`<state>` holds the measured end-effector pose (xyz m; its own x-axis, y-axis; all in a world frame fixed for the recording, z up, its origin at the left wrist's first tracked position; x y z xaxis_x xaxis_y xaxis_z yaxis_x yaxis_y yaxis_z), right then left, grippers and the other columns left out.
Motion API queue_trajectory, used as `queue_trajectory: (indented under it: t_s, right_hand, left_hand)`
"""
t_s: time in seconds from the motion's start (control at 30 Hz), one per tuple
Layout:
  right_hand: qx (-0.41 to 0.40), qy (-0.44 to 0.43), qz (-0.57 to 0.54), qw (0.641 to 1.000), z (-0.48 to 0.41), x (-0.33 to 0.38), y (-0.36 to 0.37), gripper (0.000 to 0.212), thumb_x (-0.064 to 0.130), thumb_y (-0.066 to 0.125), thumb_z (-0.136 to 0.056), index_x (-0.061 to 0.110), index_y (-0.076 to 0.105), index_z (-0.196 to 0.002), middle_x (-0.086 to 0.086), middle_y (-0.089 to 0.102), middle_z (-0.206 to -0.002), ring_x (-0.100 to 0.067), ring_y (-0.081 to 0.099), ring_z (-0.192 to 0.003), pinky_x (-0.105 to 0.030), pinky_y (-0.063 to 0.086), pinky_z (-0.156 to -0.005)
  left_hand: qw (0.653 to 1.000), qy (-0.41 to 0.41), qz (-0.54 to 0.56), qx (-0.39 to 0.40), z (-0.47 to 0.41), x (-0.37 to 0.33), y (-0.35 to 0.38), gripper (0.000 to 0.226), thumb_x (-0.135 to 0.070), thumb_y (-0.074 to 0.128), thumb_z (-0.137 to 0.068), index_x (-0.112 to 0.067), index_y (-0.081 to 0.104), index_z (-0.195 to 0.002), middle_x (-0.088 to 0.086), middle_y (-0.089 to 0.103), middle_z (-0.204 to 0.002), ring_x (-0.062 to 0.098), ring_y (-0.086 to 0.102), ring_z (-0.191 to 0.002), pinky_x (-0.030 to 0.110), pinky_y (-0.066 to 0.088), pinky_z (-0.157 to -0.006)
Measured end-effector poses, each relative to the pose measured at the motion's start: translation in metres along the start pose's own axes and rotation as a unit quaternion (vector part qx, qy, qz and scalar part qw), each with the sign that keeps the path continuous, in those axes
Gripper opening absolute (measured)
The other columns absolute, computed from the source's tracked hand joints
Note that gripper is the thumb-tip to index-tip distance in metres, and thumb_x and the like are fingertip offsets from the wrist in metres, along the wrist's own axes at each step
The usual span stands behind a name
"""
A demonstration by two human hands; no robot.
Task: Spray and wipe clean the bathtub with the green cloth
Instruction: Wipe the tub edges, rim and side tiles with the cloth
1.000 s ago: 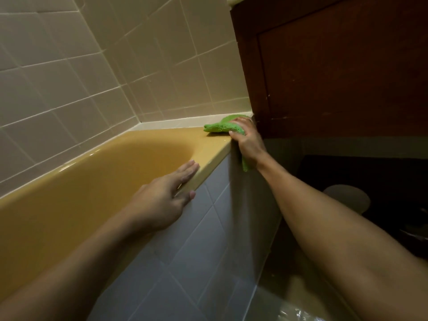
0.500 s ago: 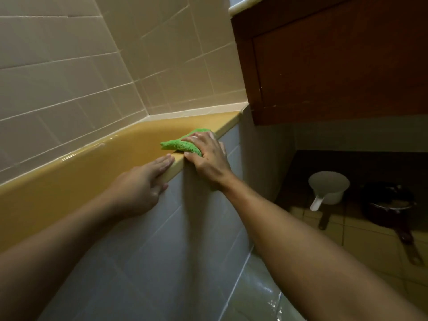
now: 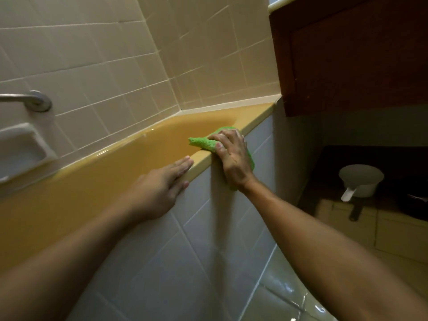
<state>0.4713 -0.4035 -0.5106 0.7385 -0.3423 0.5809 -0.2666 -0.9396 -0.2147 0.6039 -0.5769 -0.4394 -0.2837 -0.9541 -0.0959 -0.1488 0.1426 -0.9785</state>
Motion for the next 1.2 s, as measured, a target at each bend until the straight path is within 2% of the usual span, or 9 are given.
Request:
queue_trajectory:
  t_s: [0.17, 0.33, 0.43, 0.57, 0.7, 0.83, 0.9, 1.0, 1.2]
  right_hand:
    - [0.02, -0.045, 0.025, 0.998, 0.02, 0.016, 0.014, 0.045, 0.043, 0.029, -0.104, 0.024, 0.059, -0.131, 0.0, 0.049, -0.137, -0.022, 0.034, -0.14, -0.05, 0.02, -0.12]
    - [0.031, 0.046, 0.03, 0.998, -0.012, -0.017, -0.008, 0.059, 0.053, 0.022, -0.1, 0.021, 0.057, -0.136, -0.007, 0.045, -0.147, -0.025, 0.031, -0.144, -0.056, 0.028, -0.117]
    - [0.017, 0.046, 0.028, 0.998, 0.0, -0.002, -0.001, 0.059, 0.052, 0.023, -0.1, 0.021, 0.056, -0.137, -0.007, 0.043, -0.147, -0.024, 0.03, -0.145, -0.056, 0.029, -0.116]
    - [0.072, -0.001, 0.061, 0.996, 0.037, 0.048, 0.016, 0.049, 0.05, 0.025, -0.104, 0.033, 0.047, -0.145, 0.002, 0.037, -0.151, -0.021, 0.022, -0.149, -0.056, 0.018, -0.121]
    - [0.154, -0.098, 0.128, 0.975, 0.059, 0.091, 0.021, 0.052, 0.052, 0.021, -0.105, 0.04, 0.037, -0.153, 0.006, 0.038, -0.151, -0.019, 0.022, -0.148, -0.047, 0.015, -0.118]
    - [0.14, -0.218, 0.197, 0.945, 0.06, 0.126, 0.025, 0.063, 0.058, 0.015, -0.104, 0.031, 0.053, -0.147, -0.003, 0.056, -0.128, -0.023, 0.039, -0.126, -0.042, 0.023, -0.105]
    - [0.123, -0.241, 0.163, 0.949, 0.065, 0.141, 0.034, 0.066, 0.057, 0.016, -0.105, 0.024, 0.06, -0.141, -0.006, 0.058, -0.118, -0.026, 0.041, -0.118, -0.042, 0.03, -0.102]
    - [0.102, -0.234, 0.099, 0.962, 0.081, 0.16, 0.052, 0.064, 0.054, 0.02, -0.107, 0.019, 0.066, -0.134, -0.008, 0.058, -0.119, -0.026, 0.043, -0.118, -0.04, 0.038, -0.096]
    - [0.098, -0.249, 0.053, 0.962, 0.111, 0.195, 0.07, 0.049, 0.041, 0.032, -0.105, 0.02, 0.063, -0.137, -0.002, 0.061, -0.134, -0.021, 0.051, -0.126, -0.039, 0.031, -0.105]
  left_hand:
    - [0.999, 0.007, 0.019, -0.026, 0.001, -0.001, 0.0, 0.055, -0.028, 0.059, -0.104, -0.036, 0.042, -0.156, -0.034, 0.027, -0.151, 0.01, 0.033, -0.152, 0.041, 0.032, -0.124]
    - [1.0, -0.011, 0.017, -0.013, 0.016, 0.002, -0.004, 0.055, -0.026, 0.055, -0.106, -0.038, 0.04, -0.157, -0.034, 0.026, -0.153, 0.01, 0.032, -0.152, 0.04, 0.029, -0.126]
    - [0.999, -0.013, 0.028, -0.028, 0.029, 0.008, -0.006, 0.053, -0.024, 0.058, -0.105, -0.035, 0.044, -0.155, -0.033, 0.03, -0.152, 0.008, 0.033, -0.151, 0.038, 0.028, -0.126]
    - [0.999, -0.007, 0.028, -0.039, 0.05, 0.017, -0.01, 0.052, -0.029, 0.059, -0.103, -0.03, 0.046, -0.154, -0.025, 0.035, -0.156, 0.011, 0.036, -0.15, 0.042, 0.032, -0.125]
    - [0.999, 0.001, -0.016, -0.033, 0.079, 0.021, -0.012, 0.067, -0.044, 0.043, -0.092, -0.024, 0.044, -0.156, -0.009, 0.038, -0.162, 0.019, 0.04, -0.15, 0.046, 0.038, -0.121]
    - [0.999, -0.007, -0.041, -0.031, 0.124, 0.033, -0.016, 0.071, -0.051, 0.035, -0.094, -0.026, 0.037, -0.16, -0.005, 0.036, -0.165, 0.02, 0.038, -0.151, 0.047, 0.037, -0.121]
    - [0.999, -0.004, -0.034, -0.034, 0.149, 0.044, -0.021, 0.074, -0.057, 0.031, -0.093, -0.025, 0.038, -0.159, -0.005, 0.037, -0.165, 0.021, 0.04, -0.15, 0.049, 0.038, -0.12]
    - [0.999, -0.013, -0.037, -0.035, 0.182, 0.058, -0.028, 0.073, -0.058, 0.03, -0.093, -0.026, 0.039, -0.158, -0.01, 0.035, -0.164, 0.018, 0.039, -0.15, 0.049, 0.039, -0.12]
    - [0.998, -0.01, -0.05, -0.044, 0.217, 0.067, -0.032, 0.068, -0.055, 0.03, -0.097, -0.027, 0.036, -0.159, -0.012, 0.035, -0.164, 0.014, 0.038, -0.151, 0.048, 0.04, -0.12]
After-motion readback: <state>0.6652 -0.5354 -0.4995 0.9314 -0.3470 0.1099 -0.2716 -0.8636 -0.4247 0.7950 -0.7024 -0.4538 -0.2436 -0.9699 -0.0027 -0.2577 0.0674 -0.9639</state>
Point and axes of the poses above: each hand's wrist, its own z-axis away from the middle knuckle, its own y-axis out of the palm, x = y × z, the point moved 4 cm from there along -z, towards the middle knuckle
